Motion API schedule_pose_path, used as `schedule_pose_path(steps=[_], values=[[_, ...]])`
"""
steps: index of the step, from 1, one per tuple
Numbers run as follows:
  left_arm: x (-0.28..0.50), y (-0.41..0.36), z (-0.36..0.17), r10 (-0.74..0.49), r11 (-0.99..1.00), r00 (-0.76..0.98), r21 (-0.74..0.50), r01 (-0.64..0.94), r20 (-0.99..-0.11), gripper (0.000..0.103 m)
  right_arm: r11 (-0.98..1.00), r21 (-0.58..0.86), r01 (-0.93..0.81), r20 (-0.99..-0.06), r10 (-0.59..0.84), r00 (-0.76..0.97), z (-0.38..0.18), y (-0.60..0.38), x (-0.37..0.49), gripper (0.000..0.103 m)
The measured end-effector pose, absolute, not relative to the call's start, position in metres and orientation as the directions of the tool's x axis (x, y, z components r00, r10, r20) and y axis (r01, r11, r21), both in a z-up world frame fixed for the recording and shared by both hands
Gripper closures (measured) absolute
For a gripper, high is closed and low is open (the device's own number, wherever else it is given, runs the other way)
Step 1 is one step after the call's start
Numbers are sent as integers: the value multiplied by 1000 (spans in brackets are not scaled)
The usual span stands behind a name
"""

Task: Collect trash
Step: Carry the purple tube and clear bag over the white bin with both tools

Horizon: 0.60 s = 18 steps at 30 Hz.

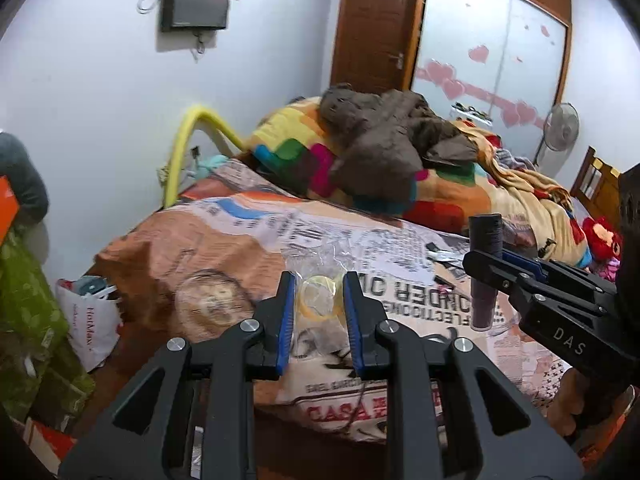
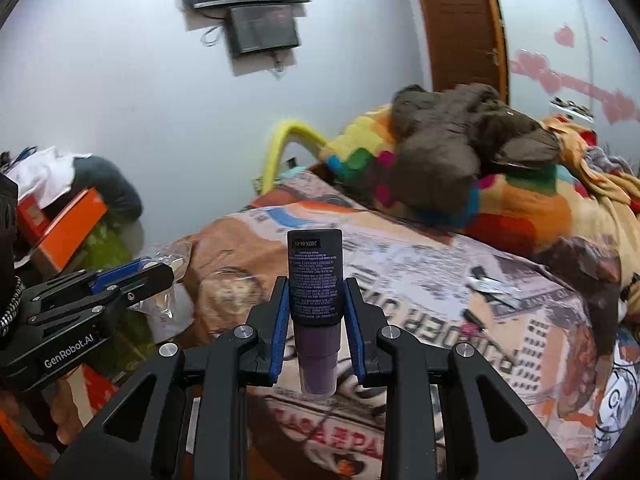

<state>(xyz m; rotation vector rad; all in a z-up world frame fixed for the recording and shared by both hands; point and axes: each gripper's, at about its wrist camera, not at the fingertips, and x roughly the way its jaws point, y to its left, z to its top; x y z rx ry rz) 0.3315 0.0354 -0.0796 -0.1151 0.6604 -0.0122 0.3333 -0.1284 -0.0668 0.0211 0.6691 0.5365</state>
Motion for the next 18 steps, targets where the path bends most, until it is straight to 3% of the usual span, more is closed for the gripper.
schedule_pose_path(steps=[18], values=[[229,196,-125,117,945,752,-161,-286,-649,80,687,195,-700,-666,617,419,-112,42,273,79]])
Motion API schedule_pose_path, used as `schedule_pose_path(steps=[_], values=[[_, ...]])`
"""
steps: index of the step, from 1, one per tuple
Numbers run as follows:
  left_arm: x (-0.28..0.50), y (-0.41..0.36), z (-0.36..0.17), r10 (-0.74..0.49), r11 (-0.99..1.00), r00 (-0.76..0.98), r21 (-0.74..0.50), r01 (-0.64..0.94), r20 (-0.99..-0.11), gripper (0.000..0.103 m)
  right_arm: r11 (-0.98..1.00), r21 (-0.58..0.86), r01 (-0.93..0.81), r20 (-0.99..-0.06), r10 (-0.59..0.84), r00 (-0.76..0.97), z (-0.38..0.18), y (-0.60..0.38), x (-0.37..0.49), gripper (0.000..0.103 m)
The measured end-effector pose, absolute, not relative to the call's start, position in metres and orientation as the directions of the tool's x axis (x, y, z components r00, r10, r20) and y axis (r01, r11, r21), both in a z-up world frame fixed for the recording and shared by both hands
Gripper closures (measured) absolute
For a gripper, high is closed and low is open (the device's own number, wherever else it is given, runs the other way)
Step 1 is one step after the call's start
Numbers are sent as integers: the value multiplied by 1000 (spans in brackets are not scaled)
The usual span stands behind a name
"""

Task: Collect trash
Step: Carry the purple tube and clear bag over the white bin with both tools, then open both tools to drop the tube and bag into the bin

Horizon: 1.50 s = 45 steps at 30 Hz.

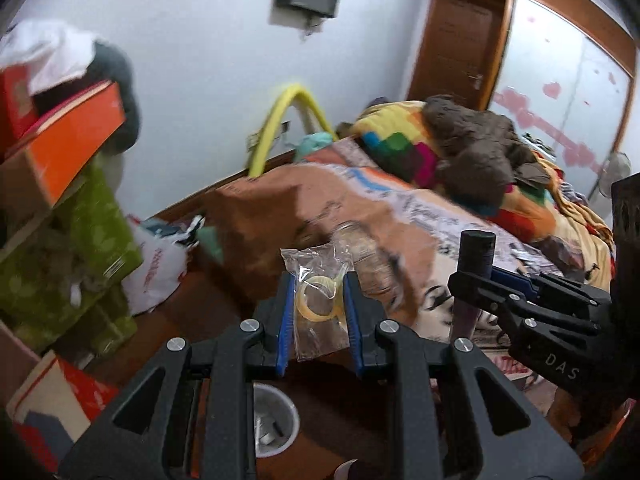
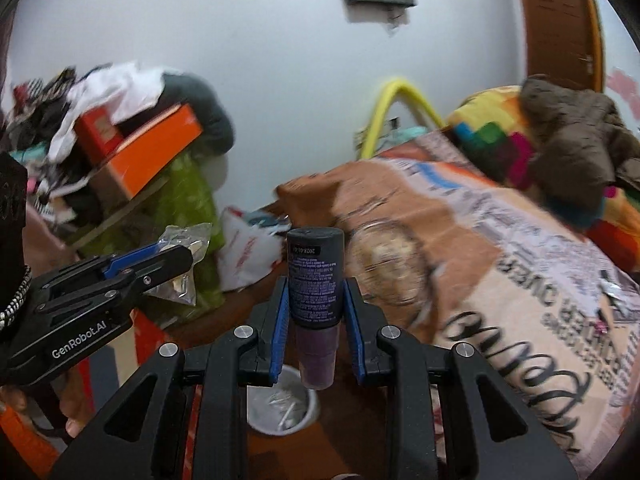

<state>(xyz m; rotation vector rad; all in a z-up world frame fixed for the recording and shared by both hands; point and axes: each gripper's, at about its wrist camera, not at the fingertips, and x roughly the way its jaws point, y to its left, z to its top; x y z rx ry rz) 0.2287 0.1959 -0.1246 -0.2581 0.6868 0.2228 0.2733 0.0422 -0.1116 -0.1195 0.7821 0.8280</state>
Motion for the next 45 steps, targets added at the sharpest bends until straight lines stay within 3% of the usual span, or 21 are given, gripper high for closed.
schedule_pose_path(steps=[8,16,35,39,45], values=[[190,250,-179,167,902,679,-168,-398,-715,80,614,206,-762,-731,615,297,-150,102,251,79],[163,290,-241,142,840,618,-236,-488,-773,80,577,221,-786,-800,568,192,-195,137,236,79],[142,306,-355,56,741,479,-286,-608,-876,80,567,261,-782,-922,386,-28,-310,193,241,79],[147,304,-369,32,731,459,-292,-616,-888,80,568,273,-776,-923,382,-44,-311,191,247,61],[164,296,-384,4,742,436,-290,-604,-900,80,572,203,-795,-928,371,29,-304,183,250,60]])
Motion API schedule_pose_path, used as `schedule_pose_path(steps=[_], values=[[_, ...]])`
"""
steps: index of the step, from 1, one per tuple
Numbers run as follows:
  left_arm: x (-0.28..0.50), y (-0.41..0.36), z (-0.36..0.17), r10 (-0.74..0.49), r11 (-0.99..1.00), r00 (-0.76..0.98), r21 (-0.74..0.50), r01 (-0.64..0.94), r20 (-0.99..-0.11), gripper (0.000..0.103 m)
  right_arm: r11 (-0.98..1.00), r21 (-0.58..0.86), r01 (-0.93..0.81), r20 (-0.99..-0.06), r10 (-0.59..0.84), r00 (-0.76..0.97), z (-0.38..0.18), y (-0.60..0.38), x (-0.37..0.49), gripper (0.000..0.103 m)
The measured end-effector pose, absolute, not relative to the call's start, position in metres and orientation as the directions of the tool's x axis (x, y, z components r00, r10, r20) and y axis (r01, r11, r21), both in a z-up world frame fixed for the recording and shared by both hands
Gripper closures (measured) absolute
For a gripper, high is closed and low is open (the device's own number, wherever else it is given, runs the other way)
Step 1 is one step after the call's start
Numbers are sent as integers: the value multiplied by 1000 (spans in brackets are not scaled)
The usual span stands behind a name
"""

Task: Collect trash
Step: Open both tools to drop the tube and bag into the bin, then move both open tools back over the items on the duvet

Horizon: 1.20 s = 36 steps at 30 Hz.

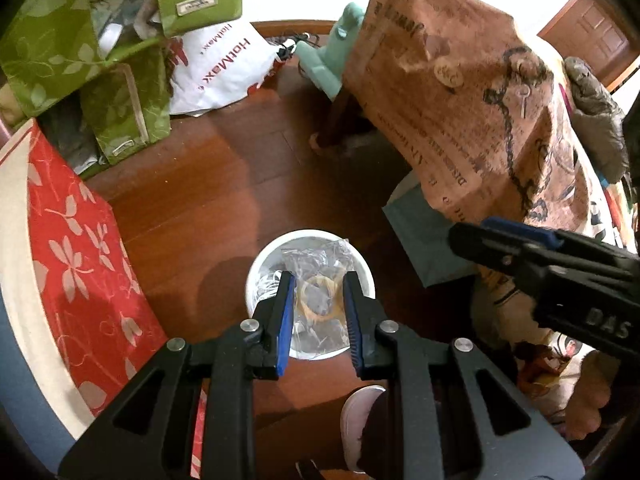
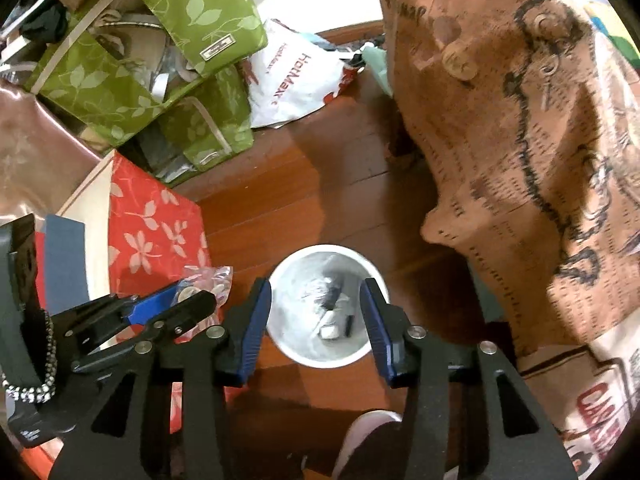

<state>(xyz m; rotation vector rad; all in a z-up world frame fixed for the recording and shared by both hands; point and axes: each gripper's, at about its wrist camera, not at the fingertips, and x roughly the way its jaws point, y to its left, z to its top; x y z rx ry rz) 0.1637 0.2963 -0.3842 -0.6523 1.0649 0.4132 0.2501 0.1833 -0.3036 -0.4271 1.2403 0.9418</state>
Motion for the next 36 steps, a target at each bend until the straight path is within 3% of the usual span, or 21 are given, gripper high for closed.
schedule_pose_path(steps=[5,11,17,36], values=[[183,291,-393,-31,754,420,-297,-586,-907,80,586,199,-786,-925,376,46,-298,174,258,60],[194,291,-400,-69,730,386,-310,-609,-920,71,599,207,-774,-919,390,55,-290,162,264,60],[189,285,-378,-15,763,391,-263,-590,-920,71,600,206,-773,-912,403,70,-278,148,262,60],[197,203,-210,155,875,591,-168,-454,-791,68,629,198,-752,-792,555,256,-160,47,262,60]])
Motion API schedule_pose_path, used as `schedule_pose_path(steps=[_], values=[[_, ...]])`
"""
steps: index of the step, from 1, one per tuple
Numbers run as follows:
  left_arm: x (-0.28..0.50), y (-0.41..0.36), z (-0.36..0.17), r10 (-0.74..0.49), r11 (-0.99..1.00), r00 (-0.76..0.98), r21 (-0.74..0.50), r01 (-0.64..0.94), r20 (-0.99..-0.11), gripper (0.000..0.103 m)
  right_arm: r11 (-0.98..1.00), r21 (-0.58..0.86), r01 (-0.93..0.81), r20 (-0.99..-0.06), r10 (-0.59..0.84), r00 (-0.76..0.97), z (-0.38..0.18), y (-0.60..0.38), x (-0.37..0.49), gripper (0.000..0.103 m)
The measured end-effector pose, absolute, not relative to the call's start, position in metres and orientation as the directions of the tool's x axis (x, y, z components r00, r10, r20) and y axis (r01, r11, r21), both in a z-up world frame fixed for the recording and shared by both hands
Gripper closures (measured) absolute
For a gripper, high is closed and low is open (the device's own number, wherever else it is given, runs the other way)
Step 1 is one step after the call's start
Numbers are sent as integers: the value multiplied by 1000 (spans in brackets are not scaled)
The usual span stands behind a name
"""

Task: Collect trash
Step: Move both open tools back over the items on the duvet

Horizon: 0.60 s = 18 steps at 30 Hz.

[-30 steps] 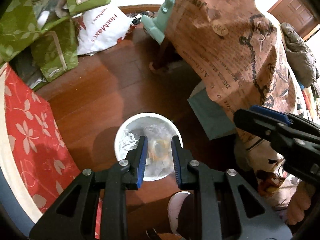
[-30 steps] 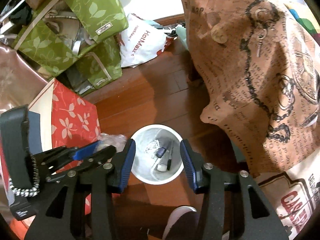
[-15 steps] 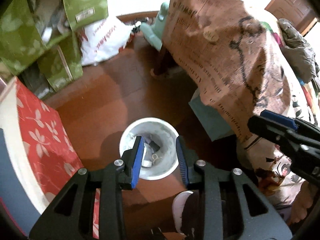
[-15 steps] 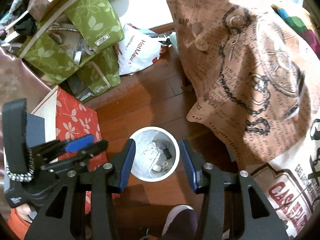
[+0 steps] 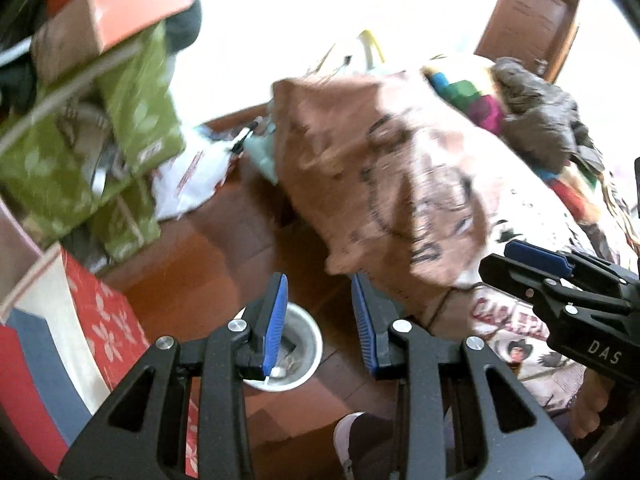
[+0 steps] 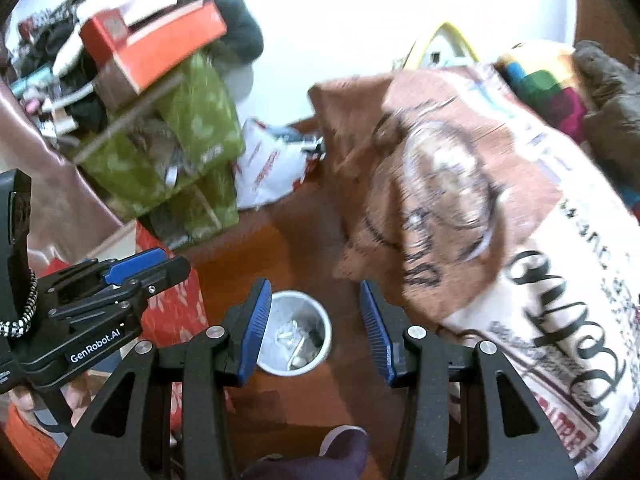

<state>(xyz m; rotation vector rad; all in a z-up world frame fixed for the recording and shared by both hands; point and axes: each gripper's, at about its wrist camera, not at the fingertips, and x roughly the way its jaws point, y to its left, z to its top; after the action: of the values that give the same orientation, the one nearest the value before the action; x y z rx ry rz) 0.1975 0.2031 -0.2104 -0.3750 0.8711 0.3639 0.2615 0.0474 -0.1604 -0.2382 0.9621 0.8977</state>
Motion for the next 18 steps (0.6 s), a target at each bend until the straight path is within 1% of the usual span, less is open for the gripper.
schedule_pose_path(steps=[1,3,6,12,18], values=[[200,195,-204,161,884,600,-157,-441,-783,65,637,199,-745,-777,565,276,-151,35,263,60],[205,178,-188,172,902,623,-133,-411,-763,62,650,192,-735,-759,573,309,-139,20,264,60],[217,150,-165,169,928,656,-106,-357,-735,61,680,179,-711,-729,577,367,-122,-9,268,60],[242,96,-133,115,962,704,-97,-254,-700,57,752,166,-638,-684,553,475,-99,-72,285,60],[273,45,-117,39,982,728,-109,-155,-685,53,816,144,-560,-669,497,553,-90,-127,301,60]])
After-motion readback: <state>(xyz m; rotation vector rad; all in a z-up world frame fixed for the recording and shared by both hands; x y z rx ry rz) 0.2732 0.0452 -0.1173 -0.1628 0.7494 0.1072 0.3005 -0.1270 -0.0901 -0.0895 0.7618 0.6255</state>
